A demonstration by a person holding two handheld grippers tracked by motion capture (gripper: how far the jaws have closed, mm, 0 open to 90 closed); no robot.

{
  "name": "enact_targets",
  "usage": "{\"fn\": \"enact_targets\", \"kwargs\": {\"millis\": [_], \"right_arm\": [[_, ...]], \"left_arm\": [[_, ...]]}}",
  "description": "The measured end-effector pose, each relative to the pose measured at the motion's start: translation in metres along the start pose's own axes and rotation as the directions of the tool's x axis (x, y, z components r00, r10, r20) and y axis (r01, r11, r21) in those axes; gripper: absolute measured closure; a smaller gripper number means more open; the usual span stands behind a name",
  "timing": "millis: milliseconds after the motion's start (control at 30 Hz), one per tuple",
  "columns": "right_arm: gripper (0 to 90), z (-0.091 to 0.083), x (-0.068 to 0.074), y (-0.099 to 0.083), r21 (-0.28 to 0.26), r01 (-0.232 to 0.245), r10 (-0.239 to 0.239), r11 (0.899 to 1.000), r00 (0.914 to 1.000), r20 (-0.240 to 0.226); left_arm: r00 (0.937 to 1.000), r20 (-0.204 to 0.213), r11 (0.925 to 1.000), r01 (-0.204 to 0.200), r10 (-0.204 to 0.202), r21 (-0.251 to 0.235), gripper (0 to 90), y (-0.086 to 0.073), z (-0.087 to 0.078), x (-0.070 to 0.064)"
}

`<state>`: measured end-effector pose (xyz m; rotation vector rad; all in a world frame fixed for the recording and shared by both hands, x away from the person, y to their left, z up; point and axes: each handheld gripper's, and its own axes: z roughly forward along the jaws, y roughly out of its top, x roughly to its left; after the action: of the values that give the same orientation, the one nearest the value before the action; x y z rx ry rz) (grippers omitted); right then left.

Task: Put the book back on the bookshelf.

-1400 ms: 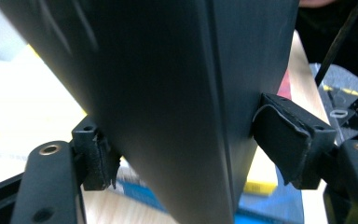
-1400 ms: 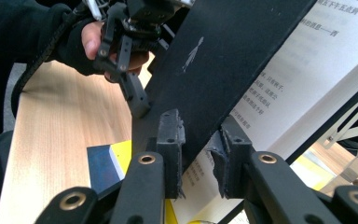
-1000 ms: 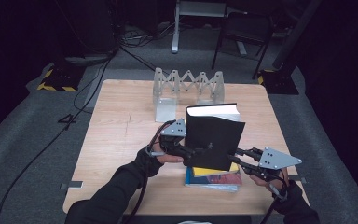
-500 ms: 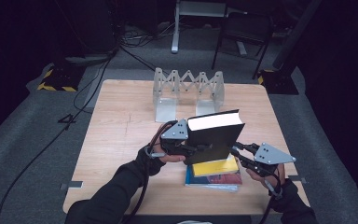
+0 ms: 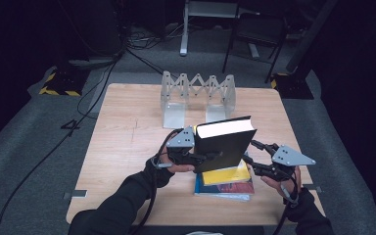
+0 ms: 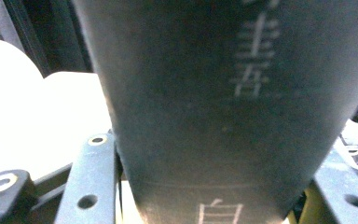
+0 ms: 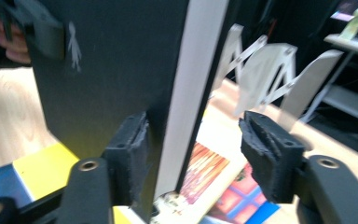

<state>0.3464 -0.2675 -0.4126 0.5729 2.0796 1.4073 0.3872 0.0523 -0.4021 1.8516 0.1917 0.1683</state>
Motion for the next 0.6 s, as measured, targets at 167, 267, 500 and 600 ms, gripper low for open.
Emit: {"fn": "enact_targets", "kwargs": {"millis": [167, 267, 500, 600], "right_arm": [[47.8, 0.008, 0.007, -0.003, 0.025, 0.033, -0.032, 0.999, 0.9989, -0.035], [50.8, 0.010, 0.011, -0.004, 0.033, 0.044, -0.043, 0.998, 0.9980, -0.046], [54.8, 0.011, 0.012, -0.005, 0.032, 0.048, -0.046, 0.998, 0.9974, -0.056], [59.1, 0.012, 0.015, -0.005, 0.030, 0.067, -0.065, 0.997, 0.9966, -0.051]], "left_arm": [[0.9996, -0.028, 0.9997, 0.004, -0.003, 0.024, 48.3, -0.006, 0.004, -0.004], [0.9994, -0.032, 0.9994, 0.013, -0.012, 0.031, 48.2, -0.012, 0.008, -0.005], [0.9989, -0.042, 0.9993, -0.018, 0.020, 0.033, 48.8, -0.007, 0.009, -0.005], [0.9989, -0.040, 0.9996, -0.022, 0.022, 0.017, 48.9, -0.002, 0.009, -0.005]]}}
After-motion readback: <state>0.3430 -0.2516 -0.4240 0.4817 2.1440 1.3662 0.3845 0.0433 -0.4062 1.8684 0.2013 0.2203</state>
